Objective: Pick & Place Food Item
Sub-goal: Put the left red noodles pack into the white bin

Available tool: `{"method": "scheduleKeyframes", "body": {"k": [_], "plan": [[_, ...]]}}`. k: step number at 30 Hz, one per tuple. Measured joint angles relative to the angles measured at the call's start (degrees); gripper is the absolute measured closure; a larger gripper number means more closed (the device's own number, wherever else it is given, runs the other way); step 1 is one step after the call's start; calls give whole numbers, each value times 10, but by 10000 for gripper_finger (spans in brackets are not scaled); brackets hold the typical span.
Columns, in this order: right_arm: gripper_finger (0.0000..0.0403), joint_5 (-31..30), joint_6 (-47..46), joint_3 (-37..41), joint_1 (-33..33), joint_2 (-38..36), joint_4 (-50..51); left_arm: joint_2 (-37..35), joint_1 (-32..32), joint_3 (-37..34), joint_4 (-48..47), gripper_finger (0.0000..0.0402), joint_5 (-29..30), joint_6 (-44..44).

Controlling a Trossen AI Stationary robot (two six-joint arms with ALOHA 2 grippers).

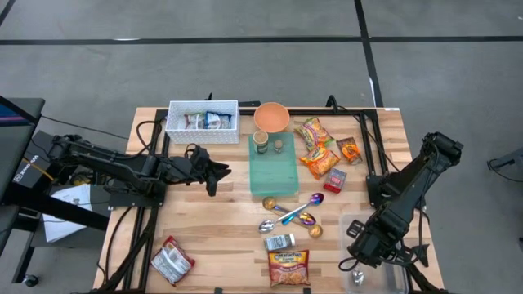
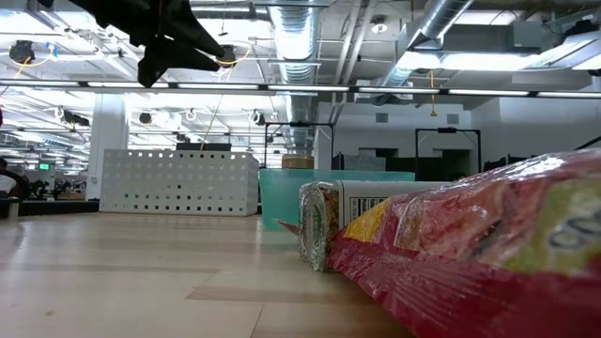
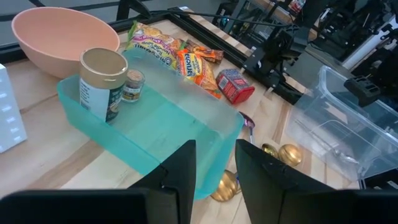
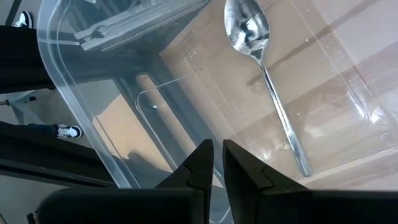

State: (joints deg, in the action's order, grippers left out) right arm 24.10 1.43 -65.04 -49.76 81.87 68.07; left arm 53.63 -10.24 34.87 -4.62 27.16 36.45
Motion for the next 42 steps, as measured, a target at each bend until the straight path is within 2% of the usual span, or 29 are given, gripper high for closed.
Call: {"method": "scheduleKeyframes", "body": {"k": [6, 11, 15, 18, 21, 24, 32, 36, 42], "plan": [[370, 0, -10, 0, 0, 0, 0, 0, 0, 0, 8, 296, -14, -6], [370, -1, -15, 0, 1, -2, 0, 0, -9, 0, 40, 292, -111, -82], [370, -1, -15, 0, 6, -2, 0, 0, -40, 0, 39, 276, -151, -147], [370, -1, -19, 0, 11, -2, 0, 3, -65, 1, 13, 258, -202, -135], [370, -1, -29, 0, 12, -2, -1, 10, -95, 15, -68, 238, -265, -100], [370, 0, -38, 0, 12, -2, -6, 22, -134, 52, -161, 217, -295, -96], [370, 3, -56, 0, 15, -10, -12, 90, -204, 203, -412, 186, -339, -216], [370, -1, -111, 0, 38, -42, -14, 125, -244, 245, -477, 192, -378, -256], [370, -56, -225, 0, 90, -111, -88, 149, -323, 232, -488, 199, -386, -257]]}}
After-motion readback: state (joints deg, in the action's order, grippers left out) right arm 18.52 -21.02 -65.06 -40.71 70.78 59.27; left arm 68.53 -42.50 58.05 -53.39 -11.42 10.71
